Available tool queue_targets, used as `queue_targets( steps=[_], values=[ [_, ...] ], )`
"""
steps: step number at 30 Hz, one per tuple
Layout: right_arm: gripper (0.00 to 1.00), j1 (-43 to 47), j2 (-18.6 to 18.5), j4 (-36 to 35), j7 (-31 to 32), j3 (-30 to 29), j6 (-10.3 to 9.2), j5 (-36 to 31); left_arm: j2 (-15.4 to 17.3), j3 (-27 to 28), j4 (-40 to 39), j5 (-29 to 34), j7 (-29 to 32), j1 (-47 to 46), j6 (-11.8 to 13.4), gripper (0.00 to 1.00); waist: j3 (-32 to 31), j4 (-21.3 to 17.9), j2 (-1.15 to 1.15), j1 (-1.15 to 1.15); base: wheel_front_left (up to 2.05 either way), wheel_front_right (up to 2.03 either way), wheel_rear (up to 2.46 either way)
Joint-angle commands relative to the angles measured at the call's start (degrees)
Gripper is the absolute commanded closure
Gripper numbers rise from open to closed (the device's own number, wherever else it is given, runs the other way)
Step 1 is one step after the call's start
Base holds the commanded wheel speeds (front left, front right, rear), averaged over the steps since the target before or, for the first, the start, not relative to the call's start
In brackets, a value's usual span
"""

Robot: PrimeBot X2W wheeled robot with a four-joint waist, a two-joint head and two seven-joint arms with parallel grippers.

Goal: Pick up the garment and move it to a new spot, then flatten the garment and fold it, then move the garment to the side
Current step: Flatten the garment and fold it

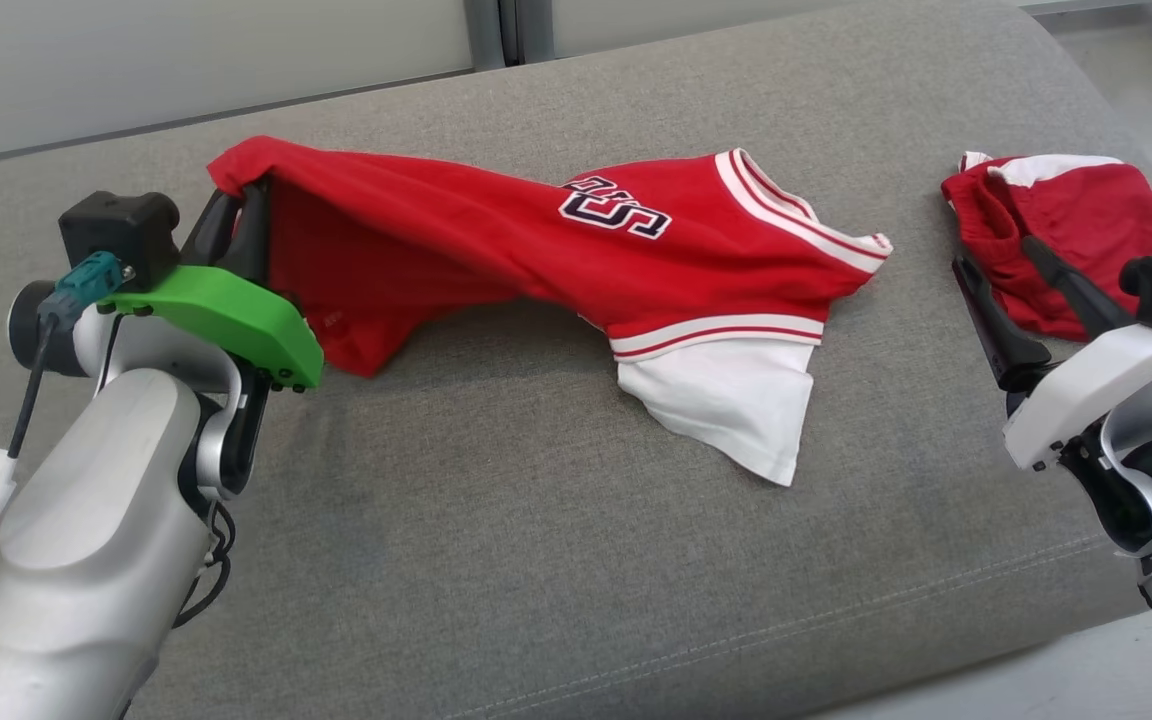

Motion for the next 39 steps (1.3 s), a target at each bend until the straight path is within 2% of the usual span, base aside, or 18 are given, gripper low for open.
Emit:
queue_targets(
  steps=[1,8,15,20,29,35,36,37,38,39],
  values=[
    [0.00,0.15,0.43,0.08,0.20,0.32,-0.08,0.11,0.66,0.08,0.89,-0.25,0.17,-0.21,-0.52,1.00,-0.28,0.07,0.00,0.00,0.00,0.00,0.00],
    [0.00,5.37,1.86,0.25,1.49,0.82,-0.08,2.61,2.20,-0.03,2.16,-2.71,-1.13,8.79,-1.85,1.00,-1.25,1.65,0.00,0.00,0.00,0.00,0.00],
    [0.00,10.88,2.80,0.58,0.78,-1.43,-0.08,3.25,2.19,-1.24,-2.78,-5.37,-2.71,22.47,-1.66,1.00,-2.47,4.04,0.00,0.00,0.00,0.00,0.00],
    [0.00,13.39,3.37,0.59,1.40,-2.43,-0.08,2.73,2.60,-2.65,-4.87,-6.84,-1.80,28.89,-2.21,1.00,-3.47,5.24,0.00,0.00,0.00,0.00,0.00],
    [0.00,14.35,3.63,-0.83,4.15,-1.15,-0.08,2.19,-0.05,-5.74,3.55,-9.09,2.78,30.60,-4.86,1.00,-3.99,5.00,0.00,0.00,0.00,0.00,0.00],
    [0.00,14.55,3.13,-1.57,6.49,0.12,-0.08,2.83,-1.31,-7.02,8.80,-9.72,6.35,29.14,-5.21,1.00,-4.02,4.50,0.00,0.00,0.00,0.00,0.00],
    [0.00,14.71,3.11,-1.68,6.83,0.25,-0.08,3.08,-1.44,-6.83,9.42,-9.86,6.46,28.81,-5.11,0.90,-4.07,4.48,0.00,0.00,0.00,0.00,0.00],
    [0.00,14.78,3.07,-1.81,7.07,0.28,-0.08,3.21,-1.46,-6.49,9.92,-9.85,6.05,28.41,-4.89,0.62,-4.11,4.49,0.00,0.00,0.00,0.00,0.00],
    [0.00,14.88,3.12,-1.90,7.12,0.25,-0.08,3.31,-1.46,-6.10,10.41,-9.98,5.51,28.17,-4.59,0.22,-4.15,4.52,0.00,0.00,0.00,0.00,0.00],
    [0.00,15.06,3.19,-1.94,7.20,0.18,-0.08,3.29,-1.43,-5.89,10.62,-10.02,5.08,27.98,-4.54,0.00,-4.20,4.57,0.00,0.00,0.00,0.00,0.00]
  ],
)
